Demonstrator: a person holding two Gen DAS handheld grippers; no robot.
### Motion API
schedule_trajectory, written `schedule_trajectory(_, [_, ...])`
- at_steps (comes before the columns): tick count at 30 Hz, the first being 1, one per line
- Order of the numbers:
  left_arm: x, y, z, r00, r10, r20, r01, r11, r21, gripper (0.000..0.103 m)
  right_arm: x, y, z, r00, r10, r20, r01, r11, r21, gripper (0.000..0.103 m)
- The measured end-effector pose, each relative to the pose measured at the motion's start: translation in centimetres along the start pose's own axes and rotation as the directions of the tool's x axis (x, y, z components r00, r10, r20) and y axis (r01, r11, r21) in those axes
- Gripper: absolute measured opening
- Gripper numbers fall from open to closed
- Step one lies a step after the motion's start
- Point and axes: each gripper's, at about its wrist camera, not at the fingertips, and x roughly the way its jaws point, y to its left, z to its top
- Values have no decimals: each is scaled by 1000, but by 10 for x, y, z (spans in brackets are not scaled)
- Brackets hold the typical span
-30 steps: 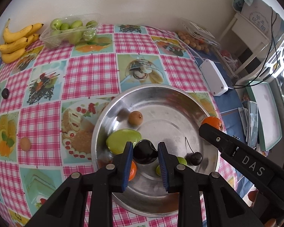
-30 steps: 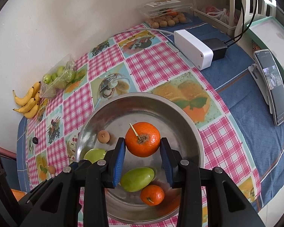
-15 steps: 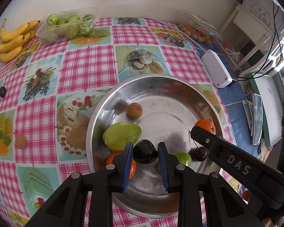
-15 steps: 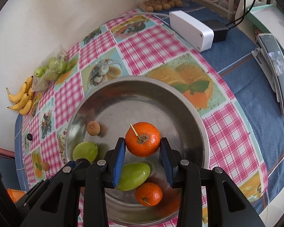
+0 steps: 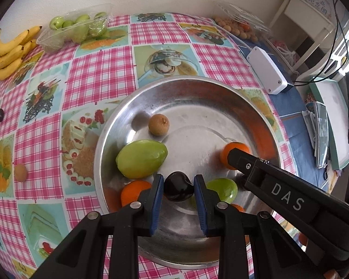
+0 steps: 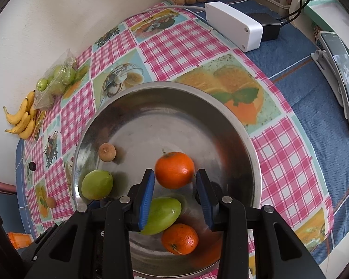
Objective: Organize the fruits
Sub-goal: 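Open the right gripper to drop the orange while the left gripper drops the plum, then withdraw both open grippers from the bowl toward the kiwi and plum on the table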
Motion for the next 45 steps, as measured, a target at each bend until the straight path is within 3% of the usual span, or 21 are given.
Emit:
schedule_trajectory(10, [2, 0, 0, 1000, -4, -12, 4, 1000, -11, 31, -9, 6, 4, 1000, 2, 21, -2, 1000, -17, 39])
schedule_trajectory(15, [-1, -1, 1, 1000, -11, -6, 11, 1000, -8, 47, -22, 10, 5, 999, 10, 53, -8, 1000, -26, 39])
schedule_trajectory(20, [-11, 1, 4, 1000, -26, 16, 26, 1000, -11, 47, -30, 12, 6, 997, 14, 71, -12, 999, -30, 39])
schedule_trajectory(31, [-24, 46, 16, 998, 17, 60, -8, 990, -142, 49, -21, 11, 5, 999, 2, 49, -1, 1000, -28, 39])
schedule_trajectory(45, [-30, 106, 14, 996, 45, 72, -20, 951, -310, 53, -19, 18, 4, 999, -3, 46, 5, 999, -42, 39])
